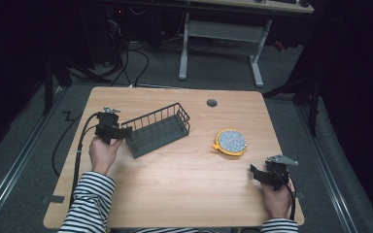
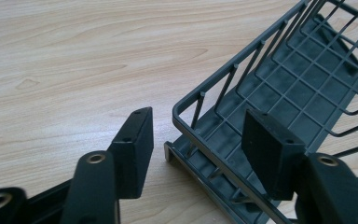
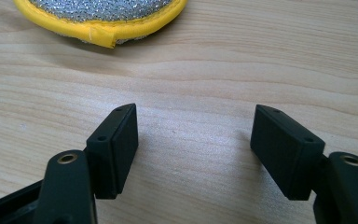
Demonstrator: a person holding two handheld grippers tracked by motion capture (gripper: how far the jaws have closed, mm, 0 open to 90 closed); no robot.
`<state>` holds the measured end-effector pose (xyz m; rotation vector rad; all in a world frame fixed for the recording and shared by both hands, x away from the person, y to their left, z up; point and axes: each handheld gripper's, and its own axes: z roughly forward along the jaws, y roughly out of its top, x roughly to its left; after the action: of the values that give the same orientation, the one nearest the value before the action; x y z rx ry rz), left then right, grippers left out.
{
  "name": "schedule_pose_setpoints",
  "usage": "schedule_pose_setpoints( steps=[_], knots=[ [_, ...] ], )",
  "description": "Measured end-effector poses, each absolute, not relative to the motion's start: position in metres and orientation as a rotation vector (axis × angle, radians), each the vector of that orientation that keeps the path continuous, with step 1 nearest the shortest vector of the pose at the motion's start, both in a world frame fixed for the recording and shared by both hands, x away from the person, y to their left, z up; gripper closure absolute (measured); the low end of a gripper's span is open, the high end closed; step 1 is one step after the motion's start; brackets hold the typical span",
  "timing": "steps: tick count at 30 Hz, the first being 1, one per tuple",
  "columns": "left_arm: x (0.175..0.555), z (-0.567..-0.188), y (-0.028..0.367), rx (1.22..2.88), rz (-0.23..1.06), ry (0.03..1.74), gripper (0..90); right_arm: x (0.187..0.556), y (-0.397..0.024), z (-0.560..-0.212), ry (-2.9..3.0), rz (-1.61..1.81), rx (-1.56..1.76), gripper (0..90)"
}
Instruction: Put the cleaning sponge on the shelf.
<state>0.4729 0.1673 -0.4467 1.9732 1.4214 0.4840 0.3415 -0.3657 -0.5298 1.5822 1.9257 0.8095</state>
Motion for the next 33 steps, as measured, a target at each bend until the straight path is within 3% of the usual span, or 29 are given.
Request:
schedule_pose_setpoints(
  steps=[12,33],
  knots=[
    [0.471,-0.448,0.163,1.99,0.499,1.401,55.3,0.341,-0.366,-0.53,1.926,0.809,1.584,32.1],
    [0.46,-0.448,0.161,1.993,0.483,1.378,56.2,0.341,-0.365,-0.53,1.929,0.811,1.582,31.9]
  ],
)
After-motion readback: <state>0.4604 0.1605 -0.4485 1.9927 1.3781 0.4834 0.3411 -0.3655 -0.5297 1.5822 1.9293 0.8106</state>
